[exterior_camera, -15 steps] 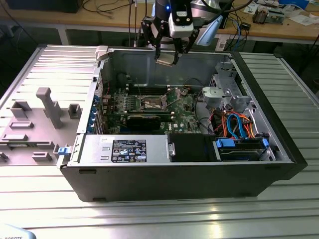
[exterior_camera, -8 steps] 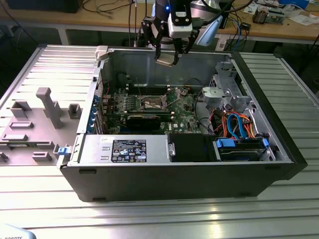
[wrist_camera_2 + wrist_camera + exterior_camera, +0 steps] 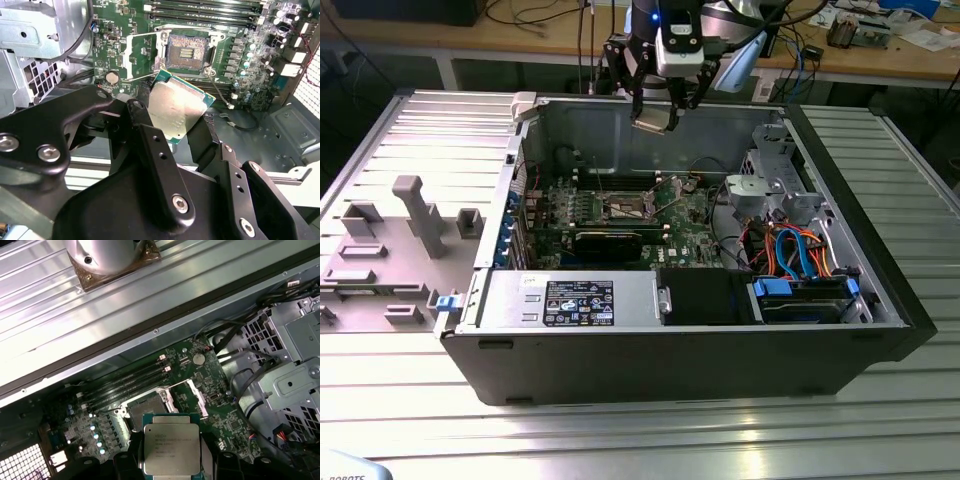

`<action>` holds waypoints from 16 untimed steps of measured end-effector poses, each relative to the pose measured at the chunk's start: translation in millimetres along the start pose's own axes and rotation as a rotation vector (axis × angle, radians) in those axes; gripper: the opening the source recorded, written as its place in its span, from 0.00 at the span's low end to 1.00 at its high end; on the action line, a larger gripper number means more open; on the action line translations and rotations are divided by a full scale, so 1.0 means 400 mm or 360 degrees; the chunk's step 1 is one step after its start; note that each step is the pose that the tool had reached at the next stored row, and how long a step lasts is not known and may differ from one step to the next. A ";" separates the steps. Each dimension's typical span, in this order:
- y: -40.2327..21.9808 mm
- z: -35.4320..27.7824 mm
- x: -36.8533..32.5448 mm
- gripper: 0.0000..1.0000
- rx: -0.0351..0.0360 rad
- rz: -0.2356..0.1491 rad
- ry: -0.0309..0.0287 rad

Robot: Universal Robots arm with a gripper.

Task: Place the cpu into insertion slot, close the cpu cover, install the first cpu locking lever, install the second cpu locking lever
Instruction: 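Place the cpu into insertion slot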

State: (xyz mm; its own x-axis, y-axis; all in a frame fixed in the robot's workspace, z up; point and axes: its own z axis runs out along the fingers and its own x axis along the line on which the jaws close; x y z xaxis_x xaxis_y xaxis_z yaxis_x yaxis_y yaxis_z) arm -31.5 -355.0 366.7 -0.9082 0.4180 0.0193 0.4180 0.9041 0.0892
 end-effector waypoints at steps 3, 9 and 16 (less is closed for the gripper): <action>0.000 0.001 0.000 0.55 0.0000 0.0011 -0.00010; 0.000 0.002 0.000 0.55 -0.0001 0.0041 -0.00036; 0.000 0.004 0.000 0.55 -0.0001 0.0075 -0.00067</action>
State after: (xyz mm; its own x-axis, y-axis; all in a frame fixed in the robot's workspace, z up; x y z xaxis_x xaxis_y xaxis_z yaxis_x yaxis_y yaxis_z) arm -31.5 -355.0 364.9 -0.8874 0.4607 0.0193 0.4605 0.8832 0.0891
